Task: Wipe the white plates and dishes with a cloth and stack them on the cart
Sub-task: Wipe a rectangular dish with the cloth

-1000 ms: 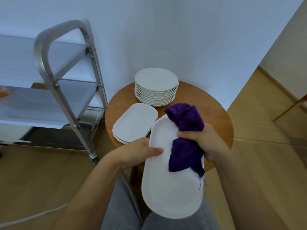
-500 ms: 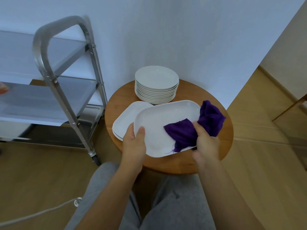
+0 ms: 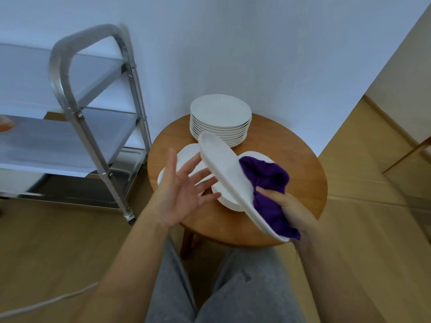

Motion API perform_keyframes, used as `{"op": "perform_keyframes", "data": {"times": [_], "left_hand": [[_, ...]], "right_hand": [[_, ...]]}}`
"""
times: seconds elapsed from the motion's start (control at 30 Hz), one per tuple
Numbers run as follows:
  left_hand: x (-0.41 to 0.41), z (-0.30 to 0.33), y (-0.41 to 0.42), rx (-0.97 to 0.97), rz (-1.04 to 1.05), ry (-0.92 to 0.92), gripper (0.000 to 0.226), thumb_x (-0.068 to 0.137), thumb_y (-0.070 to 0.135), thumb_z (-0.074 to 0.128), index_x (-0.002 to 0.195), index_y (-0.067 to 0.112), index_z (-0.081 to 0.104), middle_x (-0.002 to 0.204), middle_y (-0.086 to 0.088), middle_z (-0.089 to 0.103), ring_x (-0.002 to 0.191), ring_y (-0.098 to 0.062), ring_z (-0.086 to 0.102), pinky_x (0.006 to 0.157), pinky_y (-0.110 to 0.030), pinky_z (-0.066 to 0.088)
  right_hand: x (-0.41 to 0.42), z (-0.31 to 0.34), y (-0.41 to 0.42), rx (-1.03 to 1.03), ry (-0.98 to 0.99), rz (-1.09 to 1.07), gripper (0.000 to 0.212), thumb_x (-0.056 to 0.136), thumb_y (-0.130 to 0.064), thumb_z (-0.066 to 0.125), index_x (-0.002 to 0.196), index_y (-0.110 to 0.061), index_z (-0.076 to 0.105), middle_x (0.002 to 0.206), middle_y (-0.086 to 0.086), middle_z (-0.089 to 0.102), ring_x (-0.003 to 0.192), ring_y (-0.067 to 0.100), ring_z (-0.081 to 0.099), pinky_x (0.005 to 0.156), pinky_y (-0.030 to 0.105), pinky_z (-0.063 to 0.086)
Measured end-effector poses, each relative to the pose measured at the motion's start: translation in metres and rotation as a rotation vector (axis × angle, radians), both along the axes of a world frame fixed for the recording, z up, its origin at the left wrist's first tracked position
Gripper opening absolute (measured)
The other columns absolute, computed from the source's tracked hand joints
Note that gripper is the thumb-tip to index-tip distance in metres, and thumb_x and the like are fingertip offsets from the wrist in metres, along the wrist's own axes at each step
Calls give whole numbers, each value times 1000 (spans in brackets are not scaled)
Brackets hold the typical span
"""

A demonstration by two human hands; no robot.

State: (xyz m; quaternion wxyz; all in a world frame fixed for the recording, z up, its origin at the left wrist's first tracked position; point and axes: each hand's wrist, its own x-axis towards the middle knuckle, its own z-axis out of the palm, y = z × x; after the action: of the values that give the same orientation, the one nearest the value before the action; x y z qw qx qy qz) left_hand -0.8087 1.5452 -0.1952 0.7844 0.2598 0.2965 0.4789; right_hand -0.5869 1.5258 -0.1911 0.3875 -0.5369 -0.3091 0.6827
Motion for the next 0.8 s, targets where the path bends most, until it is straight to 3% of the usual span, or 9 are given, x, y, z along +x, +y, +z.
{"op": "perform_keyframes", "data": {"times": [0.1,0.2,0.3,0.37,0.47,0.6,0.67,0.73,0.8], "left_hand": [[28,-11,-5,-1,-5,23,61,71,53,62,125,25,53,126,-7,58,117,-27,55,96,-50,44],[41,-14,-5,-47,38,12,54,71,39,64,122,21,55,123,-10,60,115,-29,56,97,-51,44],[39,-16,-1,-55,184,2,40,70,24,67,109,16,60,111,-10,66,114,-30,57,102,-51,41],[35,-13,-1,-48,264,12,30,69,16,69,98,17,63,97,-6,72,99,-26,65,94,-48,48],[26,-12,1,-91,324,102,19,76,12,70,94,17,65,90,-4,75,81,-22,72,71,-39,58],[23,-13,3,-146,416,352,20,76,24,75,87,25,58,70,8,72,60,-13,69,44,-25,53],[27,-8,2,-121,407,449,31,78,36,71,102,24,58,85,9,71,74,-13,69,55,-28,55],[34,-3,2,-100,361,512,63,81,50,62,133,19,45,119,3,62,104,-21,60,87,-41,51],[43,2,1,-79,344,531,68,85,55,53,140,19,37,131,-2,53,116,-26,51,101,-45,41]], "right_hand": [[-24,-8,-11,-207,332,-1,54,37,-22,87,81,3,69,63,15,67,44,18,64,36,22,49],[-34,-19,-21,-217,492,-41,63,4,-15,94,57,7,68,50,17,59,35,17,58,35,22,48],[-28,-36,-25,-286,603,-92,71,38,-13,84,101,10,62,80,31,63,53,35,64,43,39,55],[-20,-42,-23,-165,587,-239,71,33,-11,89,99,1,68,87,24,69,65,37,68,48,45,56],[-13,-36,-18,113,446,-459,51,59,-8,74,109,-13,69,97,12,72,81,27,71,59,37,57],[3,-14,-5,448,283,-743,70,67,-5,71,131,-25,49,114,1,65,91,21,68,62,33,56],[0,0,-1,659,9,-736,78,63,-18,77,132,-34,46,123,-6,58,104,17,62,71,31,57],[-11,17,5,919,-345,-597,73,69,-20,78,123,-53,43,118,-24,55,106,5,57,77,19,53],[-26,24,14,1064,-717,-341,67,80,-17,74,123,-56,40,110,-16,58,100,9,57,79,13,47]]}}
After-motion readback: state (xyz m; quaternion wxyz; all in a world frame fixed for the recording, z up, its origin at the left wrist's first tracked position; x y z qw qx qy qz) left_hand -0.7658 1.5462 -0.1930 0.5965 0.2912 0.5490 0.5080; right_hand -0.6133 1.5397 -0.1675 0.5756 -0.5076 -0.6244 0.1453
